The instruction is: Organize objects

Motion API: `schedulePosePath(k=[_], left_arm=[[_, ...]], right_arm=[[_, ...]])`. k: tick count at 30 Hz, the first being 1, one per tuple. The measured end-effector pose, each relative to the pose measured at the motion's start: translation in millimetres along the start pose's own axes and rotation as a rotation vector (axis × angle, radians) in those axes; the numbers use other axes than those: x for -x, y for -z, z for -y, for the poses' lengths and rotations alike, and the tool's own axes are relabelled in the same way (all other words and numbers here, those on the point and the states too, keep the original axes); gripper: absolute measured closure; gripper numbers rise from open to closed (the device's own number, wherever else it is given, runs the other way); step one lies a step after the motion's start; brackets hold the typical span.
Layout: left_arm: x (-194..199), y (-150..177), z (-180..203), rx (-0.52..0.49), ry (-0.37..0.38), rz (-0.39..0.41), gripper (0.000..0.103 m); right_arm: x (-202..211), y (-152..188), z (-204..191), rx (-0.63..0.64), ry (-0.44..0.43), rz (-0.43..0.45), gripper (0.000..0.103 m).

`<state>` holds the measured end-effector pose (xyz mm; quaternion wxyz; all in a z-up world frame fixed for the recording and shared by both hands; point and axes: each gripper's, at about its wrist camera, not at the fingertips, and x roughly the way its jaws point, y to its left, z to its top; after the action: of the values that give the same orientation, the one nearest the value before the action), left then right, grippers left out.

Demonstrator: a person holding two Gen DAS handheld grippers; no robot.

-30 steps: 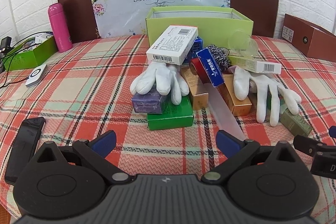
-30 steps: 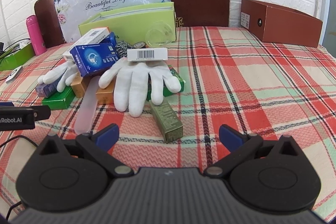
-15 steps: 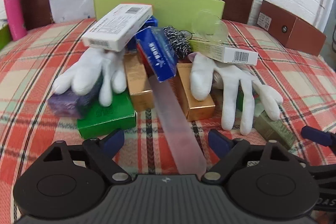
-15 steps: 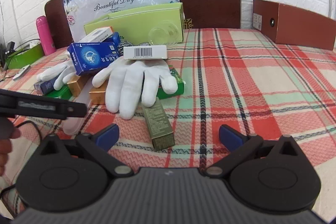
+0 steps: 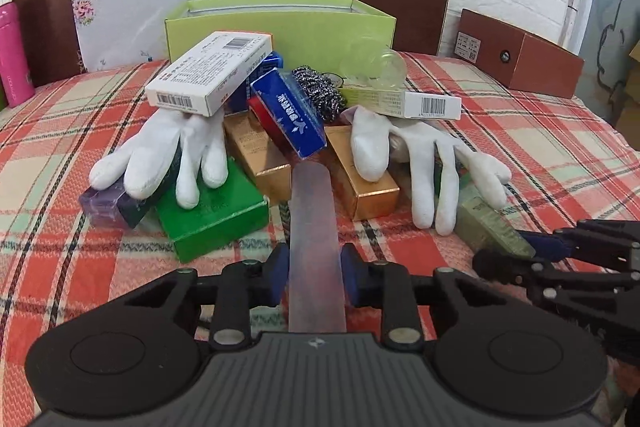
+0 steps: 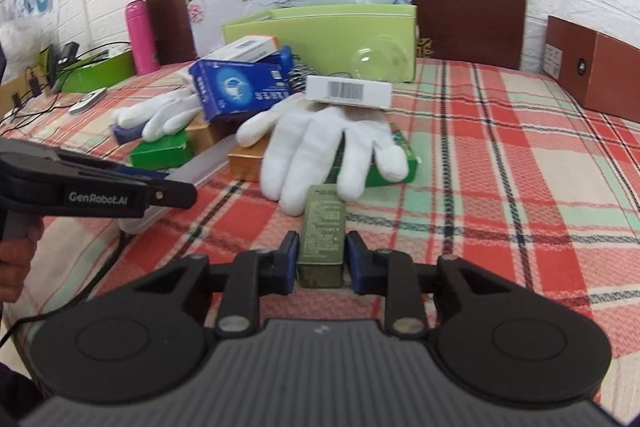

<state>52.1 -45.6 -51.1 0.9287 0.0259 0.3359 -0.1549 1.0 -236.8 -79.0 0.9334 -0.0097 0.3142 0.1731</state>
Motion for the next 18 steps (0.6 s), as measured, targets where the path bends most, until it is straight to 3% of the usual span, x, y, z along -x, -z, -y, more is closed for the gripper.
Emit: schedulePosePath(k=[8, 9, 13, 18], left_arm=[[-14, -6, 6, -0.050, -0.011, 0.009, 0.073], [-12, -5, 5, -0.051, -0.005, 0.008, 0.073], [5, -3, -7, 0.008, 0.071, -0.007, 0.075], [37, -10, -15, 0.022, 0.155, 0.038, 0.075]], right_arm=[[-7, -3, -3, 0.002, 0.024, -0.005, 0.074], [-8, -3, -5, 0.010, 0.033, -0.006, 0.078], [-1, -5, -7, 0.015, -0.001, -0.018, 0.081], [24, -20, -10, 0.010, -0.072, 0.044, 0.081]])
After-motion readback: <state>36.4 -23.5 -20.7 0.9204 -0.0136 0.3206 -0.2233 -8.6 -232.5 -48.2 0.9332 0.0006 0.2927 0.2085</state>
